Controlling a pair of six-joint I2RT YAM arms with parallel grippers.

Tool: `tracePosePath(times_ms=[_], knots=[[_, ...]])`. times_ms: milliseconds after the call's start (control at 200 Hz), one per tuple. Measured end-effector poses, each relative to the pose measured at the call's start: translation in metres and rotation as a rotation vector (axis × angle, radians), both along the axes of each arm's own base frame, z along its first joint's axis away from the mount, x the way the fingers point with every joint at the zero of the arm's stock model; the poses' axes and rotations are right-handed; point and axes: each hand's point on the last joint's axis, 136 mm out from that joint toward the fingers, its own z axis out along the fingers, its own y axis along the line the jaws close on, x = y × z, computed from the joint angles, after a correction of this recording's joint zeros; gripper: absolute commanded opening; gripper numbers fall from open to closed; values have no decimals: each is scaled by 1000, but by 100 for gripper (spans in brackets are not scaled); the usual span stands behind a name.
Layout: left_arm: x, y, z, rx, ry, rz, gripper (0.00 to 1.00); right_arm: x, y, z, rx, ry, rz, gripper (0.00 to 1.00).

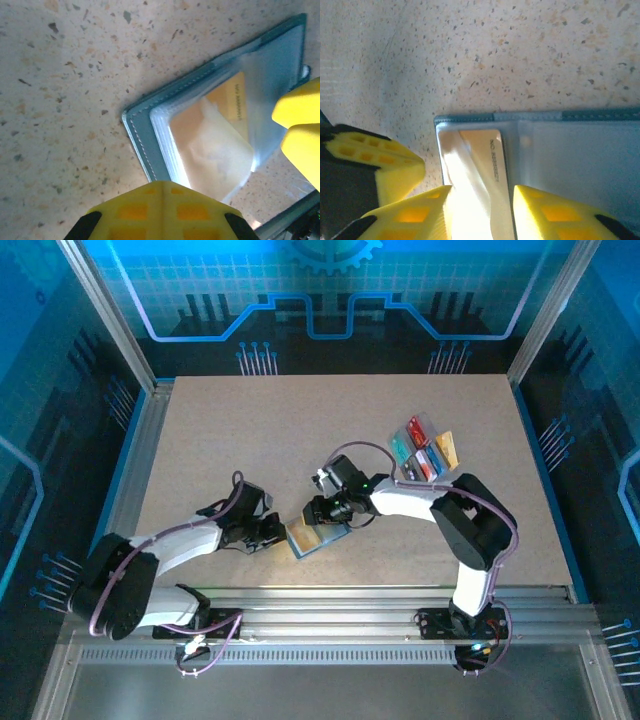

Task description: Put the credit cards into the card holder

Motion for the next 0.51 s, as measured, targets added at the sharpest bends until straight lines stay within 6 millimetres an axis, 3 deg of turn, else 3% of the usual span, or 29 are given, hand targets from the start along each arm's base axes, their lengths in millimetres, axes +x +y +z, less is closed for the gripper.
tracePosePath(times_ms=[130,290,505], knots=[[-1,6,10,-5,-15,13,8,0,-10,14,-37,-49,3,41],[1,5,21,-13,-28,2,7,8,-22,29,-114,-123,15,23],[10,-8,28,-49,-34,-28,5,29,-29,33,-238,-205,47,29]])
